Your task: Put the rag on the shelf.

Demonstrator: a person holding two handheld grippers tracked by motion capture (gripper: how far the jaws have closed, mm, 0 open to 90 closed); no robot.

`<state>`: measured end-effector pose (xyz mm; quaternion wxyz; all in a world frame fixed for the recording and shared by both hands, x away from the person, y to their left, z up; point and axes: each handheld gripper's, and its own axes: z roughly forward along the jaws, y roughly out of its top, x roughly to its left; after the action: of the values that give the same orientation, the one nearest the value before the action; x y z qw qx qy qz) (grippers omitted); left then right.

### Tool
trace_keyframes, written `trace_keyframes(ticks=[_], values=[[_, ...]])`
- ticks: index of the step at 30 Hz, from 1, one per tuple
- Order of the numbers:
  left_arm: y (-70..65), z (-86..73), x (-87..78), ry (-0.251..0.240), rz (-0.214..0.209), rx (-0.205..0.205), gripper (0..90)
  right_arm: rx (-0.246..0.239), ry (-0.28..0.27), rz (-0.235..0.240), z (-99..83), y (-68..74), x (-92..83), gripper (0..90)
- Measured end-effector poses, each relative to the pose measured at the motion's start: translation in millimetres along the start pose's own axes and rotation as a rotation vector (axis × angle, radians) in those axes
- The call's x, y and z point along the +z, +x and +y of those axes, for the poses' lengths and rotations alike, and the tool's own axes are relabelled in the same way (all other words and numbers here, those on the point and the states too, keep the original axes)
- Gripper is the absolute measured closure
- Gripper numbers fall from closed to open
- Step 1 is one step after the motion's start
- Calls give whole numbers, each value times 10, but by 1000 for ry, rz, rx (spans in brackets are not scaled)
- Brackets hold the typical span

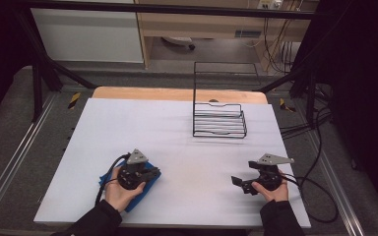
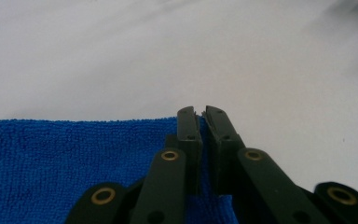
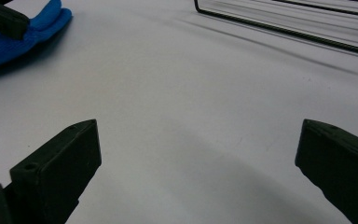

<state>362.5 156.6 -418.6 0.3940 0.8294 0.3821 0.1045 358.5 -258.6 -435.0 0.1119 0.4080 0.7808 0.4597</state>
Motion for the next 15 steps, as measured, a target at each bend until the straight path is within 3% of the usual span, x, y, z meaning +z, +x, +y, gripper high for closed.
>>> trace_keyframes(ticks=[4, 9, 11, 13, 15], values=[[-142, 100, 209, -1, 1, 19, 843, -1, 0, -4, 1, -1, 5, 8], [-170, 101, 346, 31, -4, 39, 804, -6, 5, -8, 9, 18, 23, 8], [-166, 95, 352, 30, -33, 40, 737, -11, 9, -9, 17, 35, 35, 8], [-154, 118, 262, -12, -62, 34, 640, -20, 9, -12, 29, 59, 49, 8], [-142, 131, 214, -23, -60, 44, 540, -29, 5, -14, 47, 89, 62, 9]])
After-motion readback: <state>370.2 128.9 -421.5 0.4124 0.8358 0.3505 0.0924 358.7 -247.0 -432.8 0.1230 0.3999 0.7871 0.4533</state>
